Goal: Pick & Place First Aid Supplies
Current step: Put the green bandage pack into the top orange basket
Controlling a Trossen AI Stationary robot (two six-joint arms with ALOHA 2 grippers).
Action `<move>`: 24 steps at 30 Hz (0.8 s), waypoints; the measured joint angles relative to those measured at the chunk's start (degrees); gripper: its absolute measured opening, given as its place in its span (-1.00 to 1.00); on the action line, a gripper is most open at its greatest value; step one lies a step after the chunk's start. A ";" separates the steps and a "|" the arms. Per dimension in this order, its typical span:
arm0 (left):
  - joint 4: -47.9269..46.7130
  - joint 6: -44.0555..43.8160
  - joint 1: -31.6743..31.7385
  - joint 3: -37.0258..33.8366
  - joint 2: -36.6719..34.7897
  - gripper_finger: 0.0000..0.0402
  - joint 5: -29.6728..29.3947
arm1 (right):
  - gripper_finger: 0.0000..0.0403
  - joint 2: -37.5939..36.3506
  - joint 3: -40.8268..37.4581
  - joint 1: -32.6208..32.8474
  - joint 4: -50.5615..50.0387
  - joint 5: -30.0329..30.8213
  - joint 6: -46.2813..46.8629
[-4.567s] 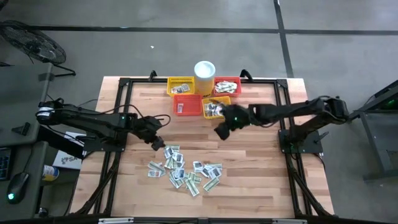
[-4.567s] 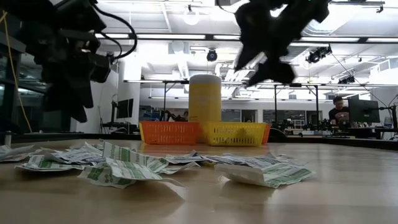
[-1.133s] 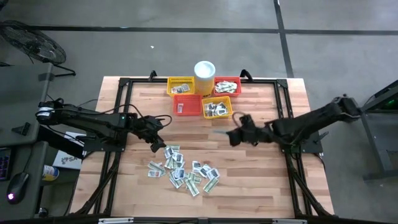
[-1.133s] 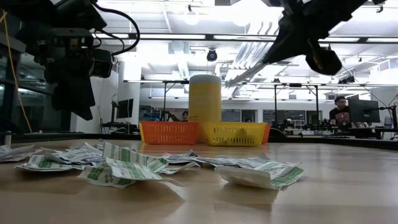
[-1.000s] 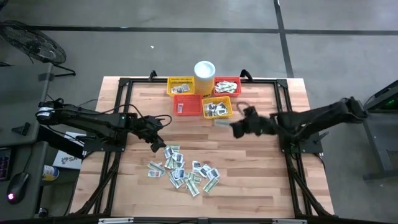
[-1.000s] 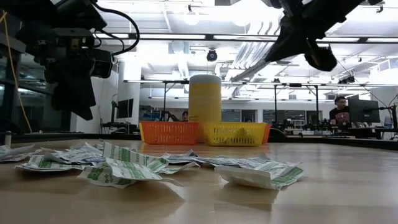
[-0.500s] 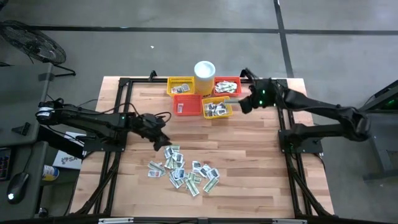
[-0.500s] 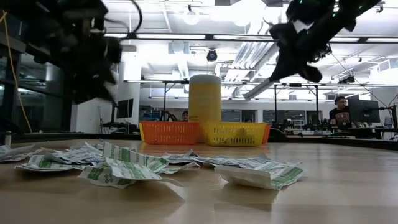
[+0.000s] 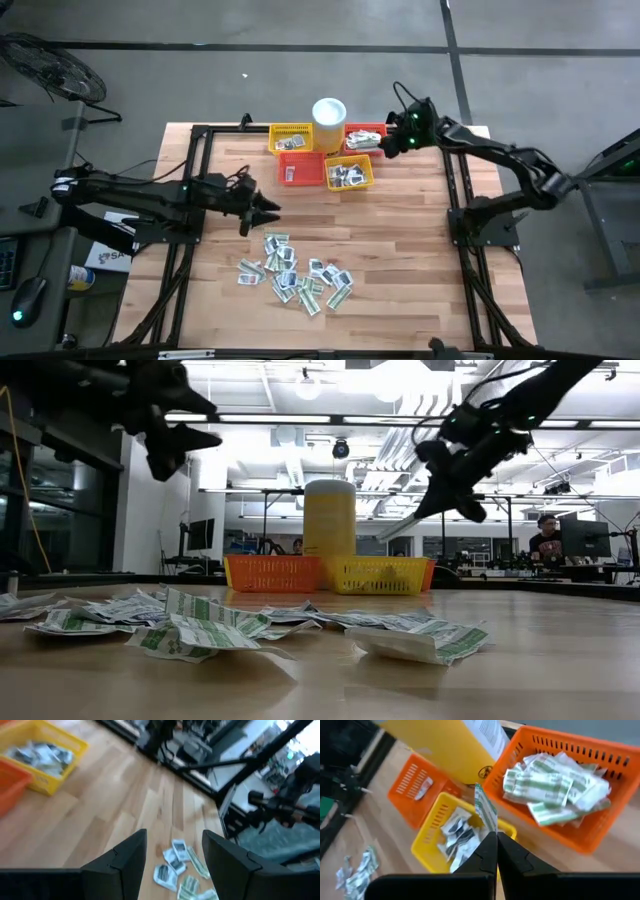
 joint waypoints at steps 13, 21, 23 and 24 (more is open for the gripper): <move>5.85 -3.91 0.00 -8.50 -13.24 -0.05 -6.92 | -1.00 19.17 13.94 -4.63 -5.44 0.19 -2.98; 5.79 -3.91 0.00 -8.55 -14.22 -0.05 -7.40 | -0.99 23.70 14.84 -4.61 -5.92 1.66 -2.81; 5.76 -3.91 0.00 -8.55 -14.22 -0.05 -7.38 | -0.95 23.42 14.87 -4.48 -5.99 2.85 -2.89; 5.75 -3.91 0.00 -8.55 -14.22 -0.05 -7.38 | -0.93 23.23 14.87 -4.41 -6.22 3.59 -3.16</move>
